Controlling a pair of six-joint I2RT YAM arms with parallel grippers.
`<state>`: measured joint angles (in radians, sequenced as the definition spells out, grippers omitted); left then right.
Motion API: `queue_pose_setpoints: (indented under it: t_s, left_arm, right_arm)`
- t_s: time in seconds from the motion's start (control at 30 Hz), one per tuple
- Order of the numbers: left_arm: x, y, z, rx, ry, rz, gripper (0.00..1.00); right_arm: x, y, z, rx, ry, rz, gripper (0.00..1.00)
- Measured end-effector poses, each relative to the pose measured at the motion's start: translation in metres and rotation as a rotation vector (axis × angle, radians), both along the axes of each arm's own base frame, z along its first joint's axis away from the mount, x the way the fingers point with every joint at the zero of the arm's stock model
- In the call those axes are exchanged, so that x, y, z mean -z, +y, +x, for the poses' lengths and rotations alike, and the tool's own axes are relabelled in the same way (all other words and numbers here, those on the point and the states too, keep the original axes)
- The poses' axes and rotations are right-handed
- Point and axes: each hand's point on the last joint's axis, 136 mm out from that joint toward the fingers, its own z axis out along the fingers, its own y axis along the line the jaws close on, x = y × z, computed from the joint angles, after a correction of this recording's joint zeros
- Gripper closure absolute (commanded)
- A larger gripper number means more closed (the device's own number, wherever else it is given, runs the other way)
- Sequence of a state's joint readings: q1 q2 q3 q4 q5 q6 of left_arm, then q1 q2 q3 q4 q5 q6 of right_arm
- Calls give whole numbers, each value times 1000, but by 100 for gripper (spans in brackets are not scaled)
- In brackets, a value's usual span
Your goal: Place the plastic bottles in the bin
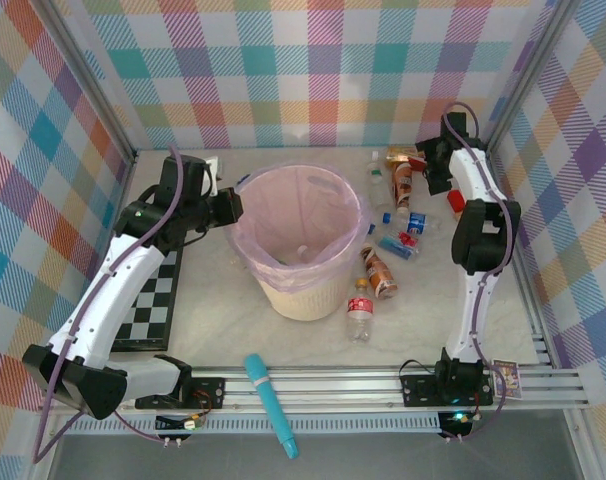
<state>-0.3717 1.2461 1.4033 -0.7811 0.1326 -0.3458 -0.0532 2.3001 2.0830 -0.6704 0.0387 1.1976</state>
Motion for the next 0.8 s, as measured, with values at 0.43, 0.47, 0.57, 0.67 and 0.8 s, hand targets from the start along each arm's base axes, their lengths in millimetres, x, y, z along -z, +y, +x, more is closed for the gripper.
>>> queue_pose_setpoints:
  t_s: [0.43, 0.47, 0.57, 0.67, 0.8]
  left_arm:
    - [-1, -6, -8, 48, -28, 22, 100]
    - [-1, -6, -8, 49, -29, 23, 100]
    - [-1, -6, -8, 51, -31, 27, 100]
    - [-1, -5, -8, 48, -33, 33, 100]
    - [-1, -3, -9, 43, -34, 39, 100]
  right_arm:
    - [24, -5, 55, 28, -101, 30, 1]
    - [26, -6, 59, 33, -107, 38, 1]
    - [30, -6, 67, 40, -120, 55, 1]
    - [36, -6, 74, 49, -126, 72, 1]
    - [50, -6, 80, 61, -120, 95, 1]
